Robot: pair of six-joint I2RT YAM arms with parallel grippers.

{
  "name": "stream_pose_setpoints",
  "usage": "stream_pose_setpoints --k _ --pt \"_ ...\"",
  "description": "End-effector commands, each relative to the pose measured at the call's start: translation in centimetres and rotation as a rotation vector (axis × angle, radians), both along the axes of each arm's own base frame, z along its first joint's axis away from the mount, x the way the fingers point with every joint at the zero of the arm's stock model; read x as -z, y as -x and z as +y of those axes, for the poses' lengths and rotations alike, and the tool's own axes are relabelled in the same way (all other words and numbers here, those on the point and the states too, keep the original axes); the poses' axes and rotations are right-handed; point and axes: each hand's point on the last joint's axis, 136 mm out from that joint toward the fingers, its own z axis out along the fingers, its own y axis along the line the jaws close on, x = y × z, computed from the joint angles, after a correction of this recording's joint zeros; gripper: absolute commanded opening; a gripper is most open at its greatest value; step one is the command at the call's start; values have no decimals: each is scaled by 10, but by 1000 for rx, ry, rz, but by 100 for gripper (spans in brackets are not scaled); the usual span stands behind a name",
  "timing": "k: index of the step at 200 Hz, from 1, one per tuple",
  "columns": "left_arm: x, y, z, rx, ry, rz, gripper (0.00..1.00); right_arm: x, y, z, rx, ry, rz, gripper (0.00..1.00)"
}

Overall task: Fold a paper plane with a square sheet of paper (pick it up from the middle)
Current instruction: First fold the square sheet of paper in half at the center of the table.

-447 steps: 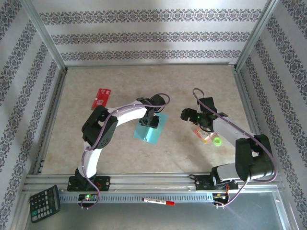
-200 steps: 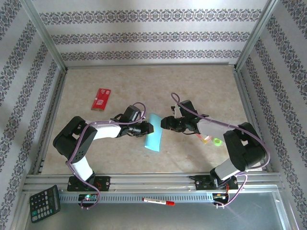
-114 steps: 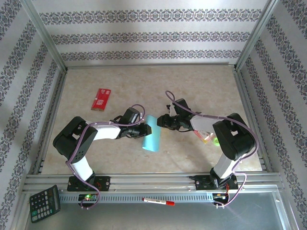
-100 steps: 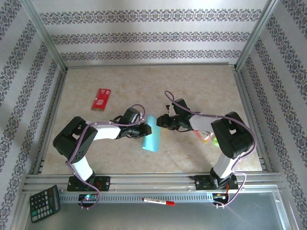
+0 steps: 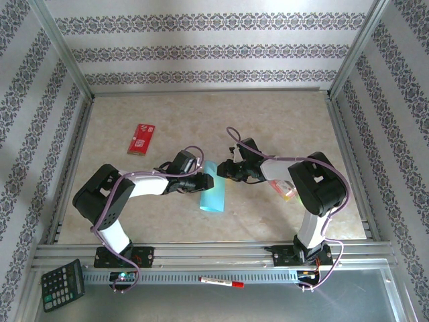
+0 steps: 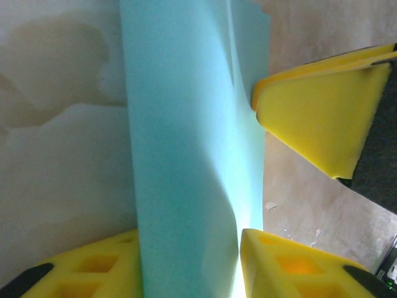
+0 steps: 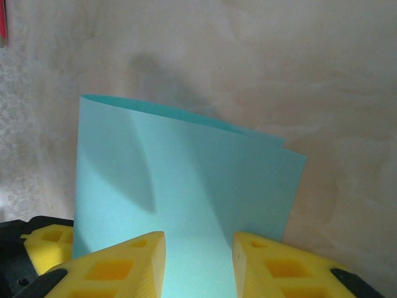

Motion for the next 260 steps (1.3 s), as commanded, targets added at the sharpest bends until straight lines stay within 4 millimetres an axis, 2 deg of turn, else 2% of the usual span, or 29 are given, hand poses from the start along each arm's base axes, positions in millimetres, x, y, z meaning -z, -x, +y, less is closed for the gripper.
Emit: stream_pose_setpoints --k 1,22,49,88,107,144,194,260 --pt "20 11 28 -15 -157 42 46 9 -1 5 -9 8 3 34" --pt "20 11 32 -10 -188 41 52 11 0 5 -11 10 6 32" --pt "15 9 34 -1 -207 32 53 12 0 6 -11 12 7 32" --pt "18 7 30 2 -214 44 44 9 -3 10 -19 1 4 32" --pt "21 5 30 -25 -208 54 36 4 -6 13 -21 -7 -5 36" --pt "23 5 30 -44 -200 64 30 -17 -11 14 -26 -23 -41 40" --pt "26 7 35 -80 -207 74 29 -38 -12 -6 -6 -3 -79 45" --pt "28 8 33 -107 -178 96 25 -34 -6 -27 24 26 -69 46"
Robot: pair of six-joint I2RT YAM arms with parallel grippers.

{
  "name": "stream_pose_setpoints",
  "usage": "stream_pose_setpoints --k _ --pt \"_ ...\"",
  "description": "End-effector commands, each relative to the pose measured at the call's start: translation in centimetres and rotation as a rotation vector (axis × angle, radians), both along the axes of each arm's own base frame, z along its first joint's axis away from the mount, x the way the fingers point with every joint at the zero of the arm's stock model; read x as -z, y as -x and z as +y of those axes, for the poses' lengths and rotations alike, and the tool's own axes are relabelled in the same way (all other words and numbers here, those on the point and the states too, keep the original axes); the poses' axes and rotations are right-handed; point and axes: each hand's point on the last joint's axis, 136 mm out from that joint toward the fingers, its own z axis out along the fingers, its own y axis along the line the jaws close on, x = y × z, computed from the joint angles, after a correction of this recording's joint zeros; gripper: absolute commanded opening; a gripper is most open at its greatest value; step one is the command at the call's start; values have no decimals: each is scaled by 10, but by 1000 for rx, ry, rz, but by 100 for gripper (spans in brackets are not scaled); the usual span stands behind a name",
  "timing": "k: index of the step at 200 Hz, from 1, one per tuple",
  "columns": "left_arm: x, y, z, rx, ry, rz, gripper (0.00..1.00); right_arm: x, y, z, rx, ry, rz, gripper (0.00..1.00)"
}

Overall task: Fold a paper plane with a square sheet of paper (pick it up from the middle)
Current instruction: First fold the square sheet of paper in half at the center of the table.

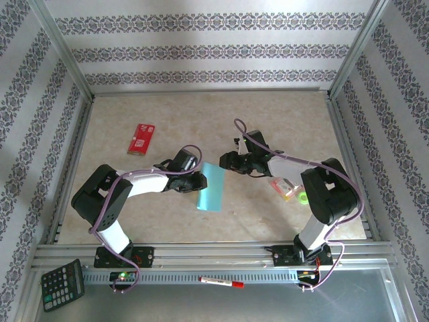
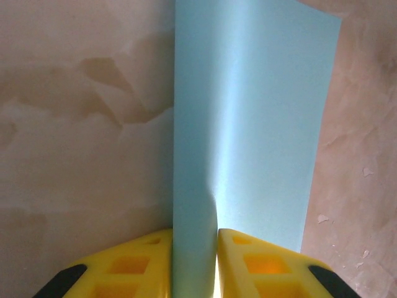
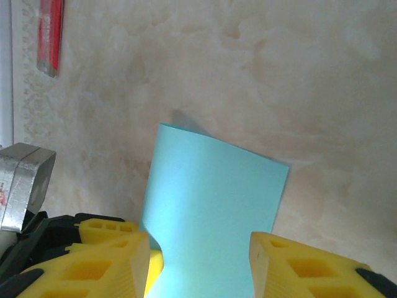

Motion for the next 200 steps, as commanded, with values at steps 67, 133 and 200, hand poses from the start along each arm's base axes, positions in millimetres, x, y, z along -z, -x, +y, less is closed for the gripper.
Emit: stream_pose_setpoints --k 67,133,200 --pt "21 12 12 -39 -43 73 27 11 14 -19 11 49 28 46" --pt "33 18 16 -34 -82 106 27 10 18 -37 42 67 31 46" --pt "39 20 12 -30 -95 117 28 11 21 -48 64 82 34 46"
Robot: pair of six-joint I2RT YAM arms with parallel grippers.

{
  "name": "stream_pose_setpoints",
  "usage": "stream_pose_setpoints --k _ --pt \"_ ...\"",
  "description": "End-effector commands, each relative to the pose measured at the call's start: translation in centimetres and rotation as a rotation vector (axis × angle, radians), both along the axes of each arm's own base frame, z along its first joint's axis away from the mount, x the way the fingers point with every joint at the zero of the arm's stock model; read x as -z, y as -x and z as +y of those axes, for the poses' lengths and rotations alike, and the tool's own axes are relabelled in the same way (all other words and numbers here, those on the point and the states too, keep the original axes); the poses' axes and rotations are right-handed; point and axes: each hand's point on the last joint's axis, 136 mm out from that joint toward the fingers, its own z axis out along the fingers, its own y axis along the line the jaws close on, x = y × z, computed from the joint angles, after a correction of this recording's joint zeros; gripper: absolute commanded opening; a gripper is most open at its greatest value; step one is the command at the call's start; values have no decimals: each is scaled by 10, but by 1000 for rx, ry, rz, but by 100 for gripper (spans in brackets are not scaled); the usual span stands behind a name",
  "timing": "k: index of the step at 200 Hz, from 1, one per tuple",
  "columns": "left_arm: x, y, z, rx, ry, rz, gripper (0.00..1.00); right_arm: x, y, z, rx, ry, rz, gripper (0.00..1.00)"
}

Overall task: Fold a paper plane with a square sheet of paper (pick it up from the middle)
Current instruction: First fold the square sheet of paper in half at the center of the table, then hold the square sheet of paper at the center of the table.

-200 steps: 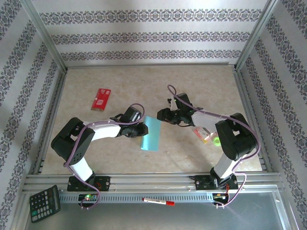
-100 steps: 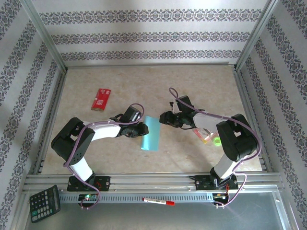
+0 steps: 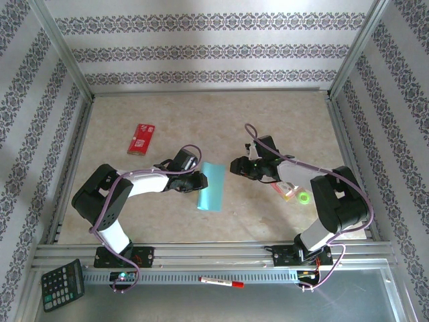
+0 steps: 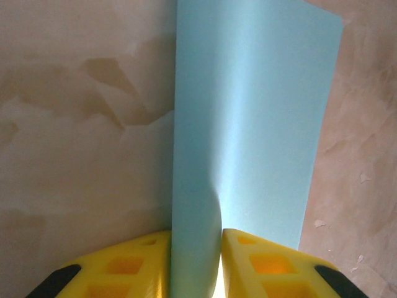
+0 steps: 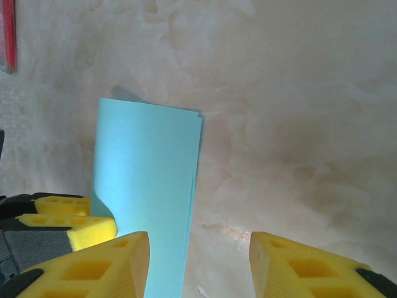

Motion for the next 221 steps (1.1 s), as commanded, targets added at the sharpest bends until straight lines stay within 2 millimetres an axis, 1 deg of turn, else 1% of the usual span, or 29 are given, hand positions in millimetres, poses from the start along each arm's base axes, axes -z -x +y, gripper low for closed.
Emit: stream_pose_setpoints --k 1,49,85,106,148,221 --pt "37 21 13 -6 -103 104 28 0 2 -8 5 21 -8 46" --pt "41 22 16 -10 -122 109 28 3 3 -10 9 26 -2 46" --pt "41 22 16 -6 -124 112 28 1 3 -10 8 18 -2 46" --pt "42 23 17 -5 -128 115 28 0 5 -8 6 5 3 44" --pt "44 24 16 3 -128 122 28 0 8 3 -15 -12 8 39" --pt "47 27 18 25 -153 135 29 0 6 1 -13 -2 7 38"
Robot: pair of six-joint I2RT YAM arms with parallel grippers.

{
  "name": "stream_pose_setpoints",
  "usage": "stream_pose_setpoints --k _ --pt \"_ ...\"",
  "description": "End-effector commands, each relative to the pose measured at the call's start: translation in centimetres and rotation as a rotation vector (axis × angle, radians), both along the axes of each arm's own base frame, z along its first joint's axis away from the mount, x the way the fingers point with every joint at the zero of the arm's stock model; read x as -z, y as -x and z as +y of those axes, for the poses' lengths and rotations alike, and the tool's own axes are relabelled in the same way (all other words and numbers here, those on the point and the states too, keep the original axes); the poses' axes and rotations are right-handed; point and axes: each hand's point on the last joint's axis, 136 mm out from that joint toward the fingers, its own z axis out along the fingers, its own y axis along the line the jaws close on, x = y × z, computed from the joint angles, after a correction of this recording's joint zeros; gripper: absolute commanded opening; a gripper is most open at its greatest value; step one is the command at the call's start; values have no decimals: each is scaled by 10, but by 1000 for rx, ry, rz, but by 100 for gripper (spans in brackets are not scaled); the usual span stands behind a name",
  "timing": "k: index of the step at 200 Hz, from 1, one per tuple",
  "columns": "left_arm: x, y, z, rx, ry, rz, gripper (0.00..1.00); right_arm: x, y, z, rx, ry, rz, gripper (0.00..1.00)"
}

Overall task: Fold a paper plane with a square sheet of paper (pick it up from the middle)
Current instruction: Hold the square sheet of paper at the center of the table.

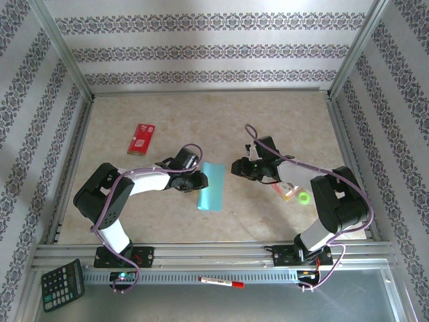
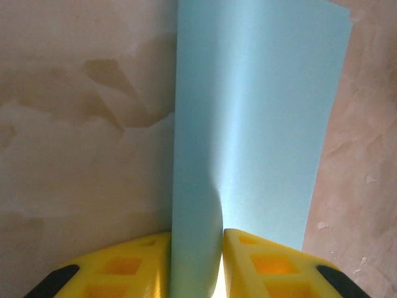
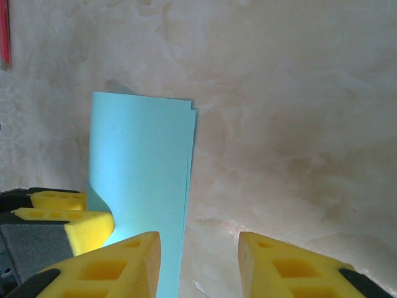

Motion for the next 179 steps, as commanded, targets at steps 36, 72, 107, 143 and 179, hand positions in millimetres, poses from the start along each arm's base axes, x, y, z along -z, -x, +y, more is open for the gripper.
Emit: stream_pose_setpoints --k 36,72,107,143,179 --pt "45 28 19 32 -143 114 29 -1 4 3 -14 -4 -1 37" --pt "45 29 20 40 -149 119 29 0 4 3 -15 -5 6 37" --pt "47 30 20 39 -149 126 30 2 5 4 -17 -4 12 37" --pt "49 29 20 34 -149 128 30 2 4 4 -19 -6 12 37" --pt "49 31 22 27 -154 131 30 1 5 4 -16 -7 12 36"
